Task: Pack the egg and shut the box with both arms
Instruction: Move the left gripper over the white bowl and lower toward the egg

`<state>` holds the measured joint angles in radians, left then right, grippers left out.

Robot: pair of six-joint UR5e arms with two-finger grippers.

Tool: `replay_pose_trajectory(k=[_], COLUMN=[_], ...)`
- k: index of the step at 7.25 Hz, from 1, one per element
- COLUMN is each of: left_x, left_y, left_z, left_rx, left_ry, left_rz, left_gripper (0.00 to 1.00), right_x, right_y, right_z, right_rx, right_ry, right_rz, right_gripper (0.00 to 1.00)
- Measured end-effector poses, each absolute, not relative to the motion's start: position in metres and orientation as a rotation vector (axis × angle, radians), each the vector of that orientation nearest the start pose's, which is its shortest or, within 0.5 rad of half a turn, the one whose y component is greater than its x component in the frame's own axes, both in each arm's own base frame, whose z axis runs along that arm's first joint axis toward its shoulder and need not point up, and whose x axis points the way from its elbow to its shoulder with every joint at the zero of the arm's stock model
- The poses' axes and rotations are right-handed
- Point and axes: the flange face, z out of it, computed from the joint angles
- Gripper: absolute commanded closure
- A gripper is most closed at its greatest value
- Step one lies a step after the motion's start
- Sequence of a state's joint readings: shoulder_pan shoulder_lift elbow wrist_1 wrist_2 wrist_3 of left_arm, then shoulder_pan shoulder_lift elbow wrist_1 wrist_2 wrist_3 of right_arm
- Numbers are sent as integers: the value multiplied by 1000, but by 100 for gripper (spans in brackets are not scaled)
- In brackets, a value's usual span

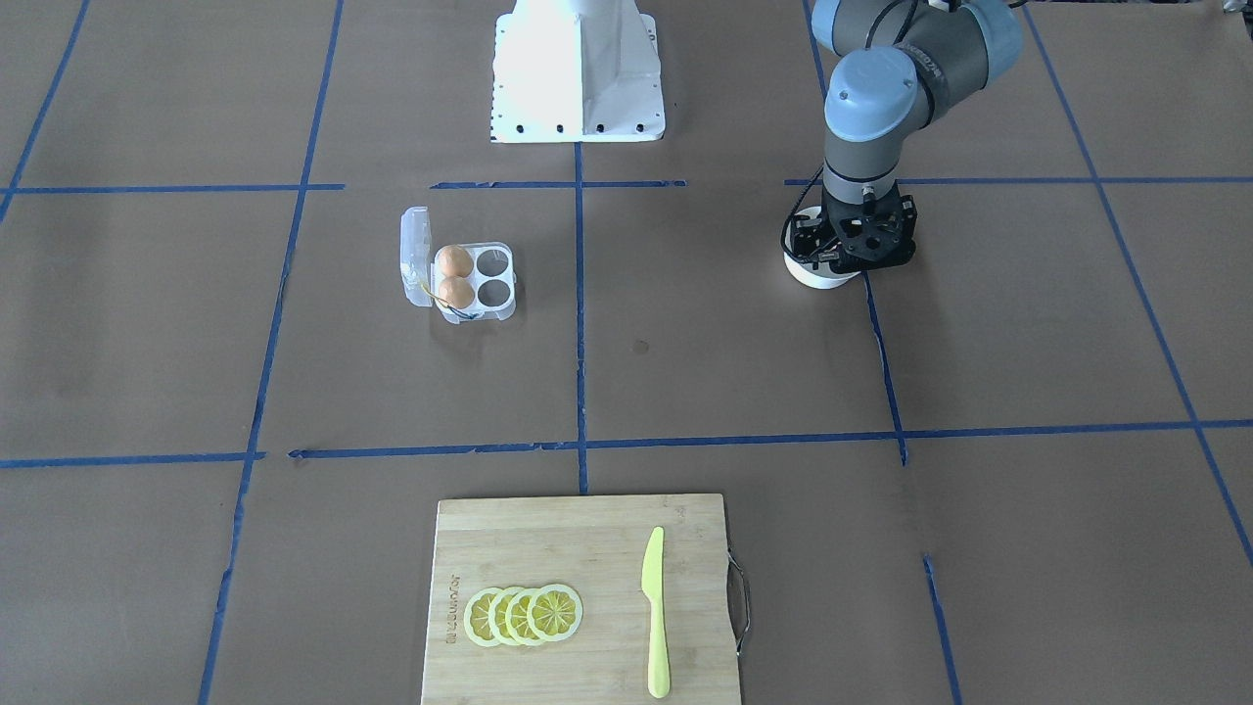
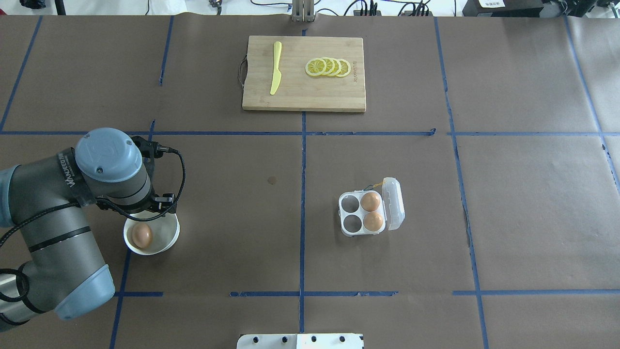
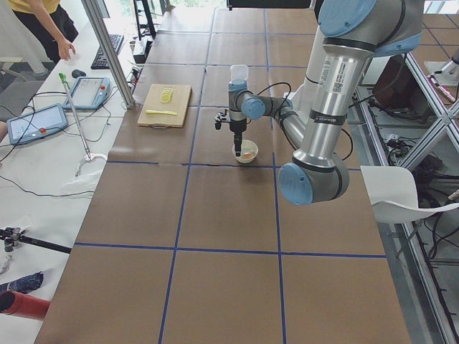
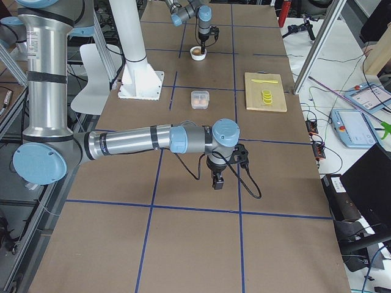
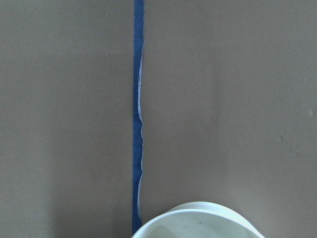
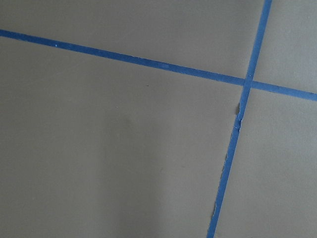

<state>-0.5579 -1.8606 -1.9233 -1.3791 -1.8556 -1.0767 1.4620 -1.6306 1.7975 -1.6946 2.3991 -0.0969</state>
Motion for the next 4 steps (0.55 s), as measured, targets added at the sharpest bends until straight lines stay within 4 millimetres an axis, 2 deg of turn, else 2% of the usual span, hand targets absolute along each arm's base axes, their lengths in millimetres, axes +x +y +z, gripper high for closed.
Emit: replay_pose_trajectory(k=[4], left_x=[430], left_y=[-383], left_z=[376], left_rx=[-30], left_ry=[532], left_rz=[15], left_gripper=[10], right_x=[9], right_y=[-468], right_z=[587], right_rx=[31], right_ry=[-830], right_rz=[-211], right_gripper=[0])
